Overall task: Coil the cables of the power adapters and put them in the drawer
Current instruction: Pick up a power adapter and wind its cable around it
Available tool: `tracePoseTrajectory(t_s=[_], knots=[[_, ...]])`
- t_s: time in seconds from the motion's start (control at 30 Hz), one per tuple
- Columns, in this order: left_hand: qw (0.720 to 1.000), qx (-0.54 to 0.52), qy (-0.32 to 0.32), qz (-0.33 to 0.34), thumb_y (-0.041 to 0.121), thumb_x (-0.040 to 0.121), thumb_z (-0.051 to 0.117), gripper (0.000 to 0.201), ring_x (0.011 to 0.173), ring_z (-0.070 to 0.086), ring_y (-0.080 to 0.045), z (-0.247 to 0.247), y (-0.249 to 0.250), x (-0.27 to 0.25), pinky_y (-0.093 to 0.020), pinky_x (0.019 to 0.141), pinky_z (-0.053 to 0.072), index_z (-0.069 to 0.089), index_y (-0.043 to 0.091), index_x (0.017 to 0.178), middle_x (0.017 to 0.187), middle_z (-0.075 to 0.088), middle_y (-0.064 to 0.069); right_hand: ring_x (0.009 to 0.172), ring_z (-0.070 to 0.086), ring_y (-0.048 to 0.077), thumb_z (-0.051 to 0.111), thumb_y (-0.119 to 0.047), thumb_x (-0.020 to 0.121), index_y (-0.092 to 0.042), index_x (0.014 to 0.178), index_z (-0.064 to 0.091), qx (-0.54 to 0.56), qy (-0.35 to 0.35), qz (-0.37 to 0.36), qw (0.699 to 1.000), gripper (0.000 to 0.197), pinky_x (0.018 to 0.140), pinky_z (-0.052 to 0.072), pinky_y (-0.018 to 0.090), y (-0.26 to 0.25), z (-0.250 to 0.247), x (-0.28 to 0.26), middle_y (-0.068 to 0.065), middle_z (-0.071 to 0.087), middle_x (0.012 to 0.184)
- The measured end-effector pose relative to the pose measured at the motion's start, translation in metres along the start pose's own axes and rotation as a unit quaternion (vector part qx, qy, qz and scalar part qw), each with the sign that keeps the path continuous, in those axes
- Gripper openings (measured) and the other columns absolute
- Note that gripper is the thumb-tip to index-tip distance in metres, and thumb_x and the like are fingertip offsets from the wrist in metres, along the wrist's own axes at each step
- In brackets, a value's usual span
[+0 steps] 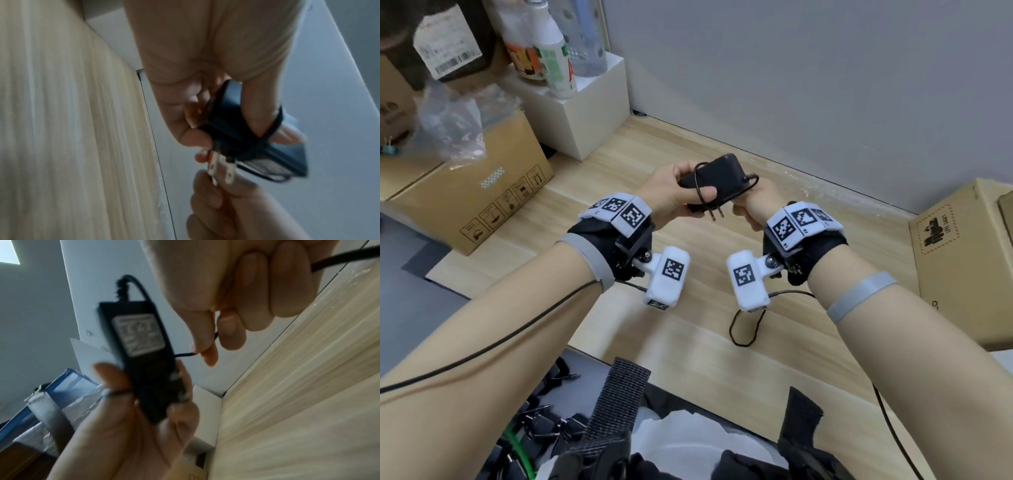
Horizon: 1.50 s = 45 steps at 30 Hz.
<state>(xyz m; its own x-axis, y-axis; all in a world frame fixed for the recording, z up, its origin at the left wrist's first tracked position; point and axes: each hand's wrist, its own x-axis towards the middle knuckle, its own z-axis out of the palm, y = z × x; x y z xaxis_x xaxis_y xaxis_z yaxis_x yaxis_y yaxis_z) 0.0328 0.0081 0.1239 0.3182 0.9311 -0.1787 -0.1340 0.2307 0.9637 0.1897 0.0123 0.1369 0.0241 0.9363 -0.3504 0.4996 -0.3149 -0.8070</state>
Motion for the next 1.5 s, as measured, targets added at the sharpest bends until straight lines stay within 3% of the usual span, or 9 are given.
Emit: tracePoseTrajectory(t_s=[0.13,0.37,0.57,0.7,0.83,0.97,1.23,1.43,1.5], knots=[[0.998,-0.022,0.057,-0.006,0.001,0.083,0.063,0.017,0.053,0.061,-0.007,0.006,0.0,0.003,-0.02,0.05,0.05,0.053,0.015,0.087,0.074,0.06,-0.002,0.023,0.033,0.002,0.043,-0.017,0.092,-0.026,0.068,0.051,-0.064,-0.039,-0.033,0.997,0.027,0.037,0.027,0.02,0.003,0.013,-0.005,-0.002,0.044,0.053],[0.994,-0.014,0.105,-0.018,0.005,0.08,0.068,0.025,0.062,0.059,-0.01,0.008,0.0,0.009,-0.019,0.051,0.05,0.052,0.011,0.098,0.082,0.059,-0.003,0.028,0.023,0.003,0.038,-0.022,0.098,-0.023,0.074,0.058,-0.041,-0.098,-0.028,0.994,0.031,0.03,0.019,0.013,0.014,0.016,-0.014,0.002,0.036,0.055],[0.99,0.078,0.116,-0.005,0.005,0.073,0.075,0.032,0.07,0.058,-0.011,0.019,-0.003,0.02,-0.022,0.055,0.05,0.048,0.02,0.083,0.083,0.057,0.002,0.036,0.02,0.009,0.04,-0.017,0.095,-0.014,0.073,0.062,-0.021,-0.118,0.024,0.993,0.031,0.035,0.016,0.015,0.012,0.006,-0.023,0.001,0.036,0.05],[0.969,0.219,0.116,0.018,0.002,0.066,0.078,0.037,0.062,0.055,-0.013,0.027,-0.009,0.028,-0.027,0.054,0.049,0.05,0.019,0.084,0.08,0.058,-0.002,0.029,0.026,0.004,0.048,-0.024,0.094,-0.016,0.068,0.063,-0.065,-0.104,-0.018,0.992,0.031,0.037,0.02,0.015,0.008,-0.004,-0.031,-0.009,0.038,0.039],[0.942,0.335,-0.004,-0.02,-0.005,0.07,0.069,0.027,0.056,0.055,-0.014,0.03,-0.008,0.03,-0.021,0.047,0.047,0.059,0.017,0.084,0.07,0.06,-0.003,0.049,0.041,0.006,0.058,-0.031,0.088,-0.017,0.066,0.067,-0.209,-0.082,-0.113,0.968,0.027,0.051,0.03,0.023,0.0,-0.02,-0.037,-0.006,0.048,0.054],[0.927,0.351,-0.128,-0.033,0.001,0.065,0.08,0.03,0.048,0.054,-0.005,0.034,-0.006,0.027,-0.018,0.047,0.047,0.061,0.017,0.081,0.064,0.059,0.003,0.068,0.049,0.015,0.065,-0.032,0.083,-0.012,0.085,0.073,-0.307,-0.064,-0.158,0.936,0.021,0.055,0.032,0.02,-0.004,-0.041,-0.038,0.003,0.06,0.072],[0.944,0.229,-0.227,-0.071,-0.006,0.064,0.076,0.034,0.051,0.061,-0.008,0.037,-0.004,0.027,-0.018,0.048,0.048,0.063,0.014,0.088,0.059,0.065,0.006,0.055,0.038,0.011,0.059,-0.033,0.088,-0.027,0.056,0.055,-0.228,-0.018,-0.136,0.964,0.033,0.054,0.032,0.026,0.011,-0.063,-0.027,-0.004,0.042,0.055],[0.967,0.062,-0.241,-0.051,0.024,0.032,0.091,0.076,0.058,0.059,-0.013,0.041,0.001,0.029,-0.021,0.049,0.047,0.061,0.01,0.1,0.073,0.066,-0.001,0.059,0.038,0.015,0.05,-0.02,0.094,0.003,0.075,0.059,-0.092,0.027,-0.118,0.988,0.031,0.061,0.032,0.029,0.028,-0.063,-0.019,0.005,0.044,0.063],[0.97,-0.002,-0.241,-0.03,0.037,0.031,0.093,0.082,0.058,0.061,-0.011,0.047,0.003,0.03,-0.021,0.049,0.047,0.059,0.01,0.101,0.07,0.067,0.003,0.068,0.048,0.013,0.049,-0.005,0.091,-0.002,0.084,0.064,-0.083,0.052,-0.117,0.988,0.018,0.068,0.04,0.028,0.029,-0.062,-0.015,-0.003,0.053,0.068]])
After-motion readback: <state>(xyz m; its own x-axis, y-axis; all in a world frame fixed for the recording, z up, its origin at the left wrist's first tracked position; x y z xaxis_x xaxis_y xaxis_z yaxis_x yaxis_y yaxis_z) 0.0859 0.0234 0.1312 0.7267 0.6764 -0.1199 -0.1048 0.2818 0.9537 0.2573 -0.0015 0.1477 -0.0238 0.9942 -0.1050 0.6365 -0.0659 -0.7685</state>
